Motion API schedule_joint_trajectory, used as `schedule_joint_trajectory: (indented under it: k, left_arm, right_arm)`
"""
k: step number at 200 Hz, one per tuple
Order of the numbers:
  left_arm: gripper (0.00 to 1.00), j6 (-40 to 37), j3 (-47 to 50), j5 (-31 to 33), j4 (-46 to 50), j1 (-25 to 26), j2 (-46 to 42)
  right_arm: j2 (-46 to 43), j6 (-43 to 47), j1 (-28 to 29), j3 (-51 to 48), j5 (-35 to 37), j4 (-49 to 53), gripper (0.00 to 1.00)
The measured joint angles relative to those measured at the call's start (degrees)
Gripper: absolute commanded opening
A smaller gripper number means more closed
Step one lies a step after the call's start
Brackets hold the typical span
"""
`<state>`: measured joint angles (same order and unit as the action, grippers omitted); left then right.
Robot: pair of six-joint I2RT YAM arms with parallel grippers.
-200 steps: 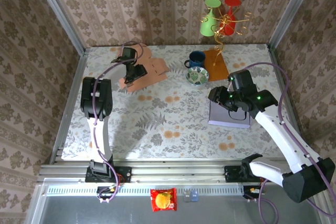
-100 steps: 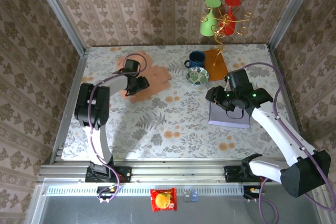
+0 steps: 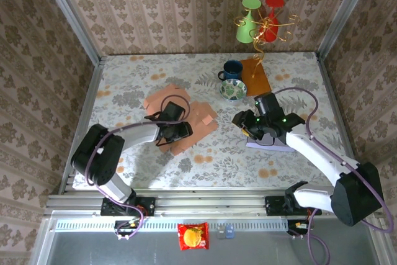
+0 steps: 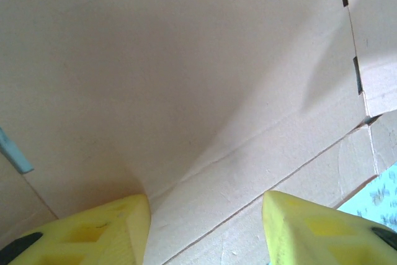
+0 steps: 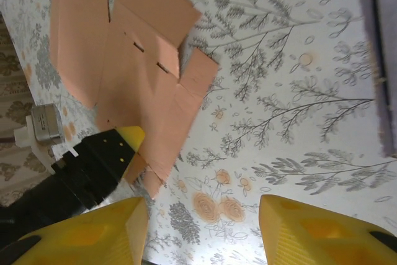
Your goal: Fold the paper box
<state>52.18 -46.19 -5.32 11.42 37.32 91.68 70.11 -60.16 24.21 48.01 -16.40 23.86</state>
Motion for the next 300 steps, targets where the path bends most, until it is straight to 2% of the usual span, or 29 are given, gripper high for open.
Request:
schedule_joint_trajectory:
  k: [43,95,115,132,140,149,155,166,170,178,189,193,195,198,213,228,252,261,275,300]
  left_arm:
    - [0.53,3.1,3.1,0.7,-0.6,6.2,-3.4]
    - [0.57,3.5,2.5,2.8,4.6,7.3,-10.9]
    - [0.59,1.5,0.6,4.5,7.2,7.5,-14.2]
    - [0.60,-2.9,-1.7,9.2,10.2,8.8,-18.0]
    - [0.63,-5.4,-2.7,12.0,11.1,9.9,-20.1]
    - [0.71,-8.6,-3.6,15.3,11.5,11.4,-23.3]
    - [0.78,-11.1,-3.9,17.1,11.4,12.3,-25.8]
    - [0.98,-16.3,-3.7,19.9,9.6,13.3,-30.6]
    - [1.00,-17.9,-3.2,21.1,8.6,13.3,-32.7]
    - [0.99,-18.6,-1.7,23.7,5.9,12.8,-36.3]
    - [0.88,-17.6,2.3,26.9,1.9,10.3,-41.8]
    - [0.91,-16.9,4.0,27.4,0.5,9.1,-43.6]
    - [0.97,-16.9,5.1,27.8,-0.1,8.3,-44.5]
    - [1.00,-15.8,7.0,28.2,-1.2,6.7,-46.2]
    - [1.00,-13.1,13.9,28.4,-3.2,-0.4,-51.3]
    - [1.00,-11.3,15.1,27.2,0.2,-4.9,-51.3]
    - [0.99,-11.0,13.6,22.6,4.7,-5.7,-48.2]
    - [0.93,-10.6,13.6,20.9,6.3,-5.7,-48.0]
    - [0.77,-10.1,13.6,18.1,9.0,-5.7,-47.7]
    - [0.72,-8.5,13.6,14.8,13.3,-4.9,-45.3]
  right_arm:
    - [3.8,-5.9,4.4,-3.8,0.3,-9.6,0.51]
    - [9.6,-8.7,6.3,-9.2,2.0,-24.7,0.51]
    - [13.8,-9.1,6.3,-9.5,2.1,-29.9,0.51]
    - [16.6,-9.5,6.3,-9.5,2.2,-33.6,0.51]
    - [17.2,-9.7,6.3,-9.5,2.4,-34.9,0.51]
    - [17.8,-10.1,6.3,-9.5,2.7,-36.5,0.51]
    - [18.0,-10.2,6.3,-9.5,2.8,-37.3,0.51]
    - [18.3,-10.4,6.3,-9.5,3.0,-38.8,0.51]
    - [18.5,-10.5,6.3,-9.5,3.1,-39.2,0.52]
    - [18.8,-10.6,6.3,-9.5,3.2,-40.1,0.52]
    - [19.3,-10.6,6.3,-9.6,3.5,-41.1,0.52]
    - [19.6,-10.6,6.3,-9.6,3.6,-41.4,0.52]
    - [19.7,-10.7,6.3,-9.7,3.7,-41.6,0.52]
    - [19.9,-10.7,6.3,-9.7,3.8,-41.8,0.52]
    - [20.8,-11.1,6.3,-10.2,4.0,-43.1,0.52]
    - [21.6,-11.8,6.3,-11.0,4.2,-44.7,0.52]
    - [23.2,-12.5,6.3,-11.8,4.2,-46.4,0.52]
    - [24.0,-12.8,6.3,-11.8,4.2,-47.1,0.52]
    - [25.1,-13.4,6.3,-11.8,4.2,-48.0,0.51]
    - [26.4,-14.2,6.3,-11.8,4.2,-48.9,0.50]
